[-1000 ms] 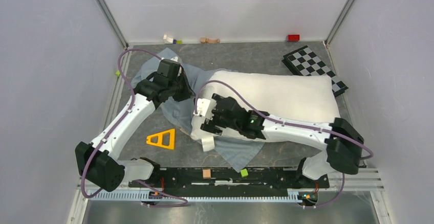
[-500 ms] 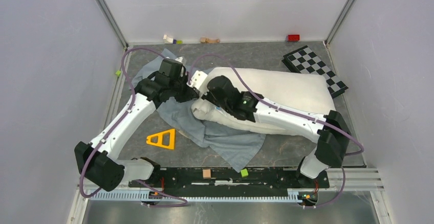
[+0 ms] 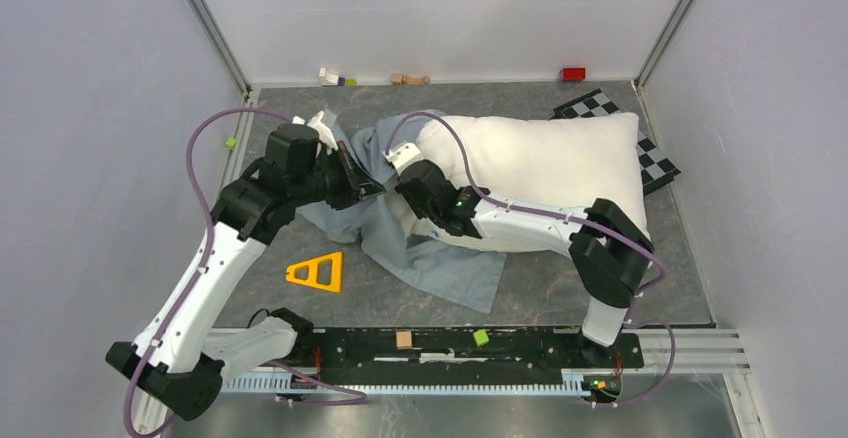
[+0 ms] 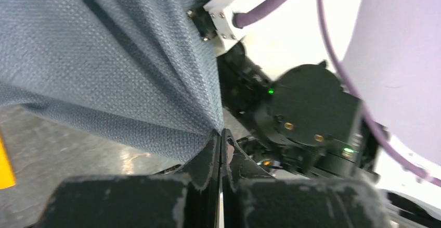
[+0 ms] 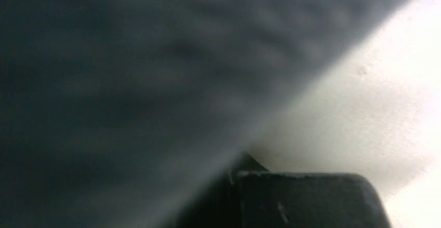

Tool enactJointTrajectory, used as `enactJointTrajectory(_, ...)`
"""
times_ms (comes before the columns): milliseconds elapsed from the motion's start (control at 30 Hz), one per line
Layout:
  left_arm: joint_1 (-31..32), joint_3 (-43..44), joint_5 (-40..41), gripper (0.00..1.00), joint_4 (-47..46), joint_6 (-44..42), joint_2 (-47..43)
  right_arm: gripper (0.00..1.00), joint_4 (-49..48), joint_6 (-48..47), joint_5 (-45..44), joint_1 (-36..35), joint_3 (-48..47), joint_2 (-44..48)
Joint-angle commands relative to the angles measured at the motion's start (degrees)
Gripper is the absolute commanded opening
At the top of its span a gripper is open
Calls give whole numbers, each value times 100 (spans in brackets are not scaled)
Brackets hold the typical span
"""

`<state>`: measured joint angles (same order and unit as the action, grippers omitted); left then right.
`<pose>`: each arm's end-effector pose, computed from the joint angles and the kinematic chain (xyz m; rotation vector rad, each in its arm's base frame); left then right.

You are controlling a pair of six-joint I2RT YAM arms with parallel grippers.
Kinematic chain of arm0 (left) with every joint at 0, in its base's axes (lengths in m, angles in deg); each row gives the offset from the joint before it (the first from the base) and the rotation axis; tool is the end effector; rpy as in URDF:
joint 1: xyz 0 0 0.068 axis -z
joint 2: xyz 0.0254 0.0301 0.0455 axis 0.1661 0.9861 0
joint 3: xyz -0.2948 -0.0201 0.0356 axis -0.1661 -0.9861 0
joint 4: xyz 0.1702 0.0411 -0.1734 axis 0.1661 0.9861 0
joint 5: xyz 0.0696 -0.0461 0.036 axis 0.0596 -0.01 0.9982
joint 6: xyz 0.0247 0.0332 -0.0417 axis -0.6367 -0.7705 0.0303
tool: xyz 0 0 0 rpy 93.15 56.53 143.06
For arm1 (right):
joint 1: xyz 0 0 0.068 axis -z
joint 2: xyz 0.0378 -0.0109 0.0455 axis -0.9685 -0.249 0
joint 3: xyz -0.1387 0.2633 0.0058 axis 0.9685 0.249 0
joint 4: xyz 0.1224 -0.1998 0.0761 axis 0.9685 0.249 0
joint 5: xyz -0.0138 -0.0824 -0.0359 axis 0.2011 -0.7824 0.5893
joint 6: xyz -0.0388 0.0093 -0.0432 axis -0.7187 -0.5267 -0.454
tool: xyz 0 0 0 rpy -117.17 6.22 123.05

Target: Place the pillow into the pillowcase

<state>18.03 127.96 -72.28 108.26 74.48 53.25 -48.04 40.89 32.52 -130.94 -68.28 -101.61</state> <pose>0.1541 -0.0908 0.4051 -0.2119 2.3519 -0.8944 0.2416 0.3200 0.2650 -0.7088 2.0760 0.1467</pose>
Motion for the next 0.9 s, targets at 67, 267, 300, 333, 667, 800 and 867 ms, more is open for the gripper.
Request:
enactJointTrajectory(67, 137, -850, -1035, 2, -1802, 1736, -101, 0, -1276, 1056, 107, 209, 758, 651)
enactJointTrajectory(267, 126, -896, -643, 2, -2778, 1545, 976, 41, -1011, 1021, 369, 218, 756, 1566)
enactJointTrajectory(300, 120, -843, -542, 2, -2821, 1513, 1096, 51, -736, 1000, 256, 218, 753, 1700)
enactJointTrajectory(333, 120, -827, -469, 2, -2872, 1494, 1216, 58, -642, 965, 171, 214, 785, 1821)
enactJointTrajectory(667, 106, -697, -208, 2, -2618, 1173, 1645, 95, 284, -232, -323, 671, 286, 2449)
enactJointTrajectory(800, 115, -790, -123, 2, -2393, 946, 1538, 98, 349, -924, -117, 1184, -282, 1747)
enactJointTrajectory(867, 115, -783, -119, 4, -2285, 776, 1540, 98, 323, -971, 287, 1435, -461, 1322)
